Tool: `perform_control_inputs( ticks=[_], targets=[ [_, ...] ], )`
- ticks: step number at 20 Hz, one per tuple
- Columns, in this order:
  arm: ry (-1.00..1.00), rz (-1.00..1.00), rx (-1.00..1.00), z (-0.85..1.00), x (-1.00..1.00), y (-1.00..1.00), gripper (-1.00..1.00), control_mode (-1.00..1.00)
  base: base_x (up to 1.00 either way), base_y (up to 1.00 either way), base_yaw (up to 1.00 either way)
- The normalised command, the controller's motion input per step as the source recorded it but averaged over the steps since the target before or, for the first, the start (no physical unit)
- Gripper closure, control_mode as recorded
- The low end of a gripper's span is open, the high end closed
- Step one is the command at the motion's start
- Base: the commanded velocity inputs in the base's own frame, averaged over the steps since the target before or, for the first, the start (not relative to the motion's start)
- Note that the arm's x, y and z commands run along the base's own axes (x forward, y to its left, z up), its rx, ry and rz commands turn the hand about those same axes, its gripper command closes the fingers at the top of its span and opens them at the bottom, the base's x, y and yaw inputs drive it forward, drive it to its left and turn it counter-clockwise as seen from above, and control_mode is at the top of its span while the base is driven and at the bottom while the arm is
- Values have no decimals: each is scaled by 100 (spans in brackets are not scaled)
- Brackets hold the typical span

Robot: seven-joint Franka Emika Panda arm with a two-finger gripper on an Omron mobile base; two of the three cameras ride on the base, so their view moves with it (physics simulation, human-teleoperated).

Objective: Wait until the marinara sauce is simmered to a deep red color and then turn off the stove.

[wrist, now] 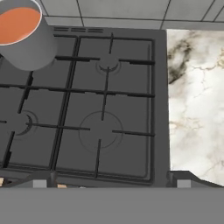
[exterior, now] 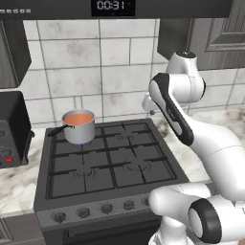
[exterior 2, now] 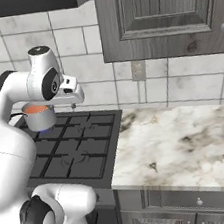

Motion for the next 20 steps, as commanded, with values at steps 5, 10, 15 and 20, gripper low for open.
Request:
perform_control_inputs(
  ticks=[5, 10, 15, 20],
  targets=[
    [0, 0, 0, 0, 0, 0, -100, 100, 2, 0, -1],
    [0, 0, 0, -9, -1, 0, -100, -100, 0, 0, 0],
    [-3, 2, -1, -32, -26, 22, -100, -100, 0, 0, 0],
    [-14, 12, -11, -25, -57, 72, -100, -100, 0, 0, 0]
  ],
)
